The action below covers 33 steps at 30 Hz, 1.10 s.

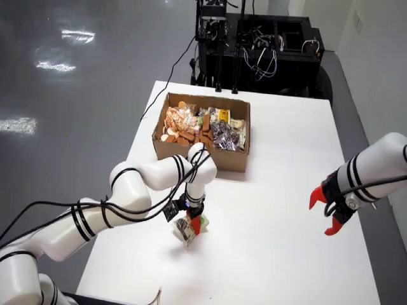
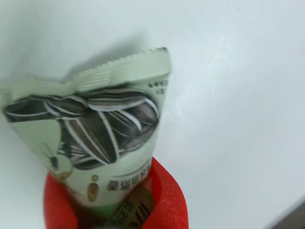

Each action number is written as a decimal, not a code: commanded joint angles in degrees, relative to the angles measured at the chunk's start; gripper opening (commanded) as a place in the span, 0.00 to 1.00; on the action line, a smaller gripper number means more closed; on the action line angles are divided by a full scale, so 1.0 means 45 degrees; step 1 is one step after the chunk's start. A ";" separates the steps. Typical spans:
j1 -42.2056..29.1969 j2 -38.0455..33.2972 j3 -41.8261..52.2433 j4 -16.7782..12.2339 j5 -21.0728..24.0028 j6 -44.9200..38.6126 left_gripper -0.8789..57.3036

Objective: Grasp a snack and put it in the bin.

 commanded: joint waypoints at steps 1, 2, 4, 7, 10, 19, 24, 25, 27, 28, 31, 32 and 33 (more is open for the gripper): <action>-0.0076 -0.0012 -0.0498 0.0443 0.0001 0.0000 0.27; -0.0096 -0.0011 -0.0626 0.0561 0.0001 0.0000 0.23; -0.0128 -0.0013 -0.0849 0.0772 0.0001 0.0000 0.15; -0.0169 -0.0068 -0.1061 0.1001 0.0010 0.0000 0.08; -0.0198 -0.0224 -0.1146 0.1224 0.0015 0.0000 0.04; -0.0206 -0.2078 0.0413 0.2161 0.0019 0.0000 0.01; -0.0077 -0.3513 0.1793 0.2635 0.0020 0.0000 0.01; -0.0042 -0.3706 0.1934 0.2721 0.0020 0.0000 0.01; 0.0035 -0.3995 0.2100 0.2879 0.0020 0.0000 0.01; 0.0071 -0.4100 0.2128 0.2952 0.0016 0.0000 0.01; 0.0179 -0.4300 0.2055 0.3183 0.0009 0.0000 0.01; 0.0214 -0.4332 0.1991 0.3254 0.0007 0.0000 0.00; 0.0254 -0.4353 0.1917 0.3322 0.0006 0.0000 0.00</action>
